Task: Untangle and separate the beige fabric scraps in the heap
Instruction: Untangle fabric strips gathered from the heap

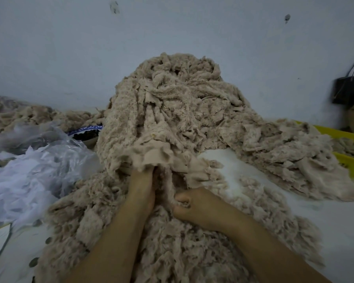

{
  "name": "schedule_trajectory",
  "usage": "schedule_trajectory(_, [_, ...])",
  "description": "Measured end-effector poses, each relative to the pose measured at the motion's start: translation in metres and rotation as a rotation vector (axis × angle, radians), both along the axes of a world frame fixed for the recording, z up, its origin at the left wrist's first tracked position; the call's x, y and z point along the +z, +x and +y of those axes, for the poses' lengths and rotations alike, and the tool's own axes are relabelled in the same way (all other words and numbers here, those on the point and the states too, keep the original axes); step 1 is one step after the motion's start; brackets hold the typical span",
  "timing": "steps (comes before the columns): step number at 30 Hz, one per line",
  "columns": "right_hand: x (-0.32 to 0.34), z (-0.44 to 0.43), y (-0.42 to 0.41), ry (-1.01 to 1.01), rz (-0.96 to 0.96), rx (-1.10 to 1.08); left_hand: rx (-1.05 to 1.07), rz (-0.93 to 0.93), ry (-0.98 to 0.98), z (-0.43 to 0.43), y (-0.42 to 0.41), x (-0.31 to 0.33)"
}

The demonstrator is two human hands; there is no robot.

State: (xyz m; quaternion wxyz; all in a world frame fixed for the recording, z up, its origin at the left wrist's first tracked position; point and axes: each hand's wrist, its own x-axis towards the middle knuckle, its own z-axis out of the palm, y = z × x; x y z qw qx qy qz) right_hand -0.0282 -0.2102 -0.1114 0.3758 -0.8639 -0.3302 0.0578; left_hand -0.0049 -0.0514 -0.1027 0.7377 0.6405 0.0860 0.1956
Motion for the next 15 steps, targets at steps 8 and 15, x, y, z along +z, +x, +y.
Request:
schedule_trajectory(8, [-0.0010, 0.0056, 0.0012, -0.103, -0.082, -0.041, -0.181, -0.186, 0.556, -0.0102, 0.0019, -0.0006])
schedule_trajectory(15, [-0.0061, 0.0010, 0.0046, 0.048, -0.084, -0.168, 0.153, 0.025, 0.258, -0.0036, -0.0016, -0.0024])
